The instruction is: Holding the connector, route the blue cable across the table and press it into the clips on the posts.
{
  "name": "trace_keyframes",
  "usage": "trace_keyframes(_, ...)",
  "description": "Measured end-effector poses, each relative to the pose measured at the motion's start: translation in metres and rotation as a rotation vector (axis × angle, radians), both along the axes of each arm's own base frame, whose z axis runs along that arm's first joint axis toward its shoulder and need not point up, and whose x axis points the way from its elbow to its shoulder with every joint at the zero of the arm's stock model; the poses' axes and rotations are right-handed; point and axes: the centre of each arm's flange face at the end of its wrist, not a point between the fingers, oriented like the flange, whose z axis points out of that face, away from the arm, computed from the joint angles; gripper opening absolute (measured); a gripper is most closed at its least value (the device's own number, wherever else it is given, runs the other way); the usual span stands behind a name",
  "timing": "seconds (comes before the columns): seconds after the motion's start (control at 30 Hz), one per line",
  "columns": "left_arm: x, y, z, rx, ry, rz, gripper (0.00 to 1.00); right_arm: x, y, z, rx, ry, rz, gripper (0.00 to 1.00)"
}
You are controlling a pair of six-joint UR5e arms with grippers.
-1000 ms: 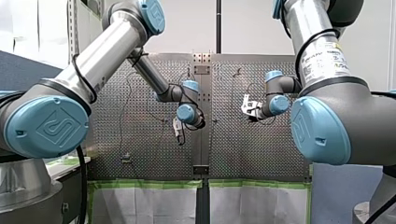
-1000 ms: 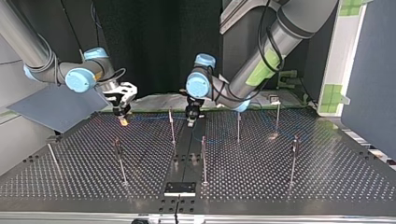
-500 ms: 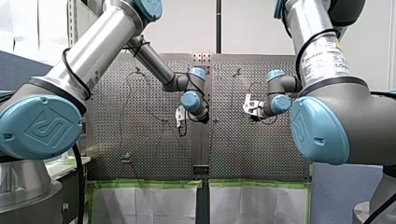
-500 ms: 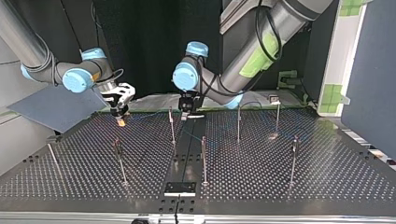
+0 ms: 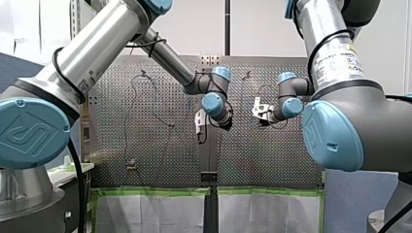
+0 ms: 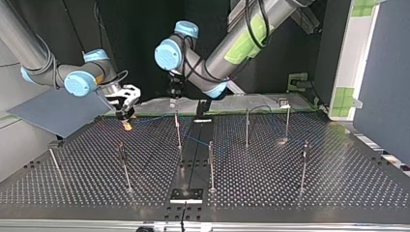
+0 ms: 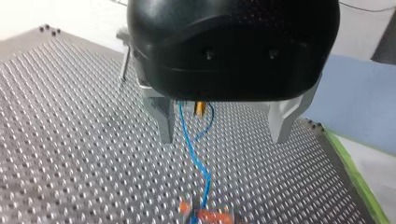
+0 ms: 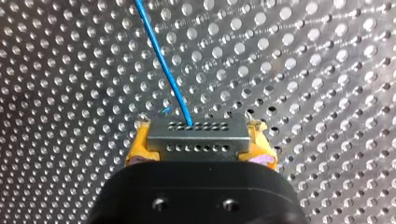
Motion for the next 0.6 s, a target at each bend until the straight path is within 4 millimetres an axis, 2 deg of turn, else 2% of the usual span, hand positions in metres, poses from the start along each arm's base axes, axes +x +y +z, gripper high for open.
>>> trace_keyframes(0.2,-0.011,-0.018,0.006,-0.071,-0.046,0.026,1.00,-0.002,0.001,0.017,-0.013,-0.014,0.013,0.00)
trace_keyframes(0.4,0.000,-0.029,0.012,-0.132,-0.097,0.066,1.00,-0.010,0.000,0.027,-0.015,-0.019,-0.007,0.00)
trace_keyframes(0.6,0.005,-0.045,0.000,-0.137,-0.084,0.064,1.00,-0.023,0.000,0.032,0.002,-0.008,-0.040,0.00)
